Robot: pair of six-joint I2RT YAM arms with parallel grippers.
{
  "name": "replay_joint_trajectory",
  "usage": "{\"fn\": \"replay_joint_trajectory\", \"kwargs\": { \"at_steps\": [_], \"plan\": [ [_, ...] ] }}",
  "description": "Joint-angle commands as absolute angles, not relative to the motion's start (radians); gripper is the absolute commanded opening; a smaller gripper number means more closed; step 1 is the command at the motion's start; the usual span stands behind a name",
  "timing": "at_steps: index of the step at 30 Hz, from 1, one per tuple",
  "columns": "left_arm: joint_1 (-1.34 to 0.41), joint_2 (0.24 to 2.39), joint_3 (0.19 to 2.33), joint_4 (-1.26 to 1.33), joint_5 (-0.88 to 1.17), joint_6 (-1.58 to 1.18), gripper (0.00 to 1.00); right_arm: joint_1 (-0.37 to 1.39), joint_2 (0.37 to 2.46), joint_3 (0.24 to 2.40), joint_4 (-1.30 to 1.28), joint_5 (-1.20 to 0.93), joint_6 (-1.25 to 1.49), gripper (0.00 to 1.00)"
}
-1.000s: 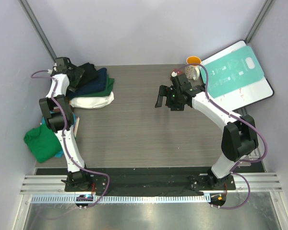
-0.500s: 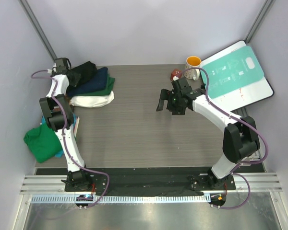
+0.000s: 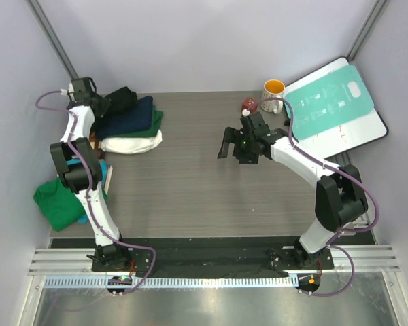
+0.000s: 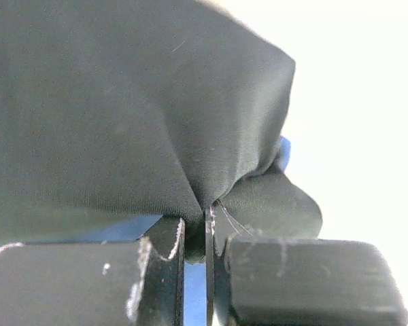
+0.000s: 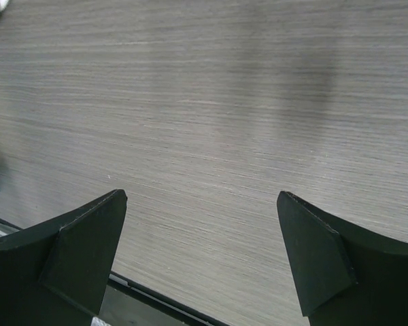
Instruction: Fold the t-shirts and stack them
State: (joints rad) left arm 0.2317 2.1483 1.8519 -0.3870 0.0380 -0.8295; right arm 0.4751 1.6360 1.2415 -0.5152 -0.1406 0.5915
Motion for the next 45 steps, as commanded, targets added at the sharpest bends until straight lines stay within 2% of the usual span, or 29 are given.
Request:
{"fn": "replay_joint_trajectory", "kwargs": {
  "at_steps": [1,4,7,9,13,17,20,22,25,29,32,39,45],
  "plan": [
    [0.232,2.046,2.086,-0.316,0.102,-0.842,0.0,0.48,1.586,1.22,-0.469,-0.169,0.603,0.99],
    [0.222,2.062,2.251,-0.328,0.176,-0.857,0.0,0.48,1.572,1.215,-0.469,-0.158,0.592,0.98],
    [0.21,2.028,2.261,-0.328,0.274,-0.893,0.0,0.479,1.539,1.201,-0.46,-0.121,0.589,0.98],
    [0.195,1.991,2.189,-0.337,0.337,-0.922,0.0,0.479,1.526,1.201,-0.456,-0.078,0.584,0.99],
    [0.074,1.804,1.807,-0.298,0.423,-0.925,0.0,0.45,1.534,1.212,-0.443,-0.089,0.606,0.99],
    [-0.238,1.66,1.62,-0.357,0.523,-0.784,0.0,0.41,1.569,1.209,-0.376,-0.144,0.701,0.99],
    [-0.384,1.652,1.539,-0.472,0.643,-0.732,0.0,0.407,1.582,1.242,-0.368,-0.118,0.716,0.99],
    [-0.423,1.638,1.441,-0.527,0.661,-0.718,0.0,0.402,1.586,1.281,-0.367,-0.098,0.715,0.99],
    [-0.434,1.617,1.336,-0.612,0.618,-0.677,0.0,0.376,1.592,1.333,-0.371,-0.095,0.712,0.99],
    [-0.434,1.595,1.339,-0.736,0.525,-0.562,0.0,0.342,1.591,1.376,-0.393,-0.101,0.701,0.99],
    [-0.434,1.589,1.359,-0.778,0.528,-0.503,0.0,0.319,1.579,1.384,-0.409,-0.106,0.695,0.99],
    [-0.434,1.644,1.319,-0.867,0.463,-0.374,0.0,0.31,1.536,1.327,-0.434,-0.135,0.686,0.99],
    [-0.434,1.664,1.273,-0.804,0.419,-0.405,0.0,0.311,1.471,1.214,-0.44,-0.178,0.713,0.98]
  ]
}}
